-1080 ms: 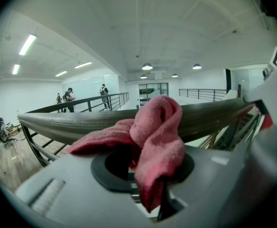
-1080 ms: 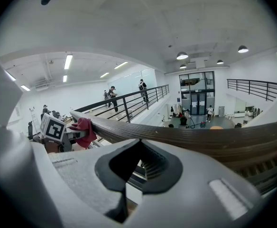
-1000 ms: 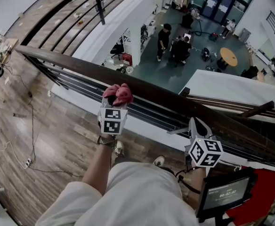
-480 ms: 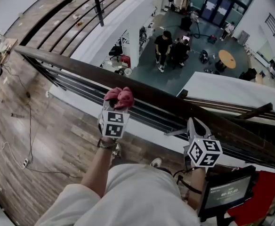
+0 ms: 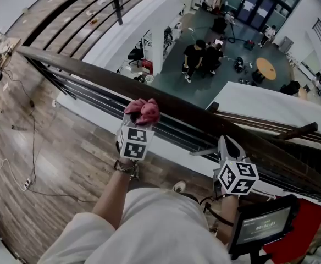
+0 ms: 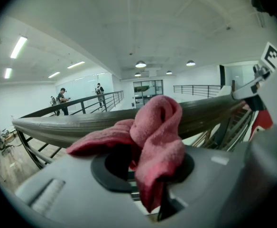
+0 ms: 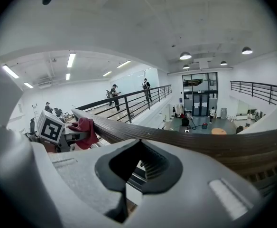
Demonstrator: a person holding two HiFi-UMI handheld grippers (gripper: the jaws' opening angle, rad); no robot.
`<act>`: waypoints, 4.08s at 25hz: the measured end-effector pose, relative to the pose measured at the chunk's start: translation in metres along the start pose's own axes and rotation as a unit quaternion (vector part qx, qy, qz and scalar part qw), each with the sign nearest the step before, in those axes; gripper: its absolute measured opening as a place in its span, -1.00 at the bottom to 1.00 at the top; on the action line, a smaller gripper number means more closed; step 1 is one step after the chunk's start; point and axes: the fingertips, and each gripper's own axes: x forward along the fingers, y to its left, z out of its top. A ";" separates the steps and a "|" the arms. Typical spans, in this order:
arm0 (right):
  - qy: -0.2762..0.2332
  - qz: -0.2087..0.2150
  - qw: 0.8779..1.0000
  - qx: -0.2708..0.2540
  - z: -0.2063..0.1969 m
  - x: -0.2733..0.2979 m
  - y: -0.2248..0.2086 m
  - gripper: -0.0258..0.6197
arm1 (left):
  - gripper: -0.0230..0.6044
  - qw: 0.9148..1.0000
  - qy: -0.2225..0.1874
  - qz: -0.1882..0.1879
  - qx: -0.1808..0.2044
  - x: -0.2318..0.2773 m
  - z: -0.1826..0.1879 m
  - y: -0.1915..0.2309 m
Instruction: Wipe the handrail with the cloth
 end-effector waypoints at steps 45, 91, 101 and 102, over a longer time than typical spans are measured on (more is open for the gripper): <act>-0.006 0.018 1.000 0.012 -0.008 -0.003 -0.016 -0.91 | -0.49 0.998 0.014 -0.055 0.024 0.001 0.006 -0.081; -0.010 -0.005 0.999 0.031 -0.032 -0.039 -0.066 -0.91 | -0.49 0.996 0.003 -0.069 0.064 0.006 0.011 -0.156; -0.011 -0.007 0.999 0.034 -0.034 -0.041 -0.067 -0.91 | -0.50 0.992 0.003 -0.102 0.080 0.007 0.012 -0.184; -0.012 -0.007 0.999 0.034 -0.035 -0.040 -0.067 -0.91 | -0.50 0.991 0.003 -0.107 0.082 0.008 0.012 -0.188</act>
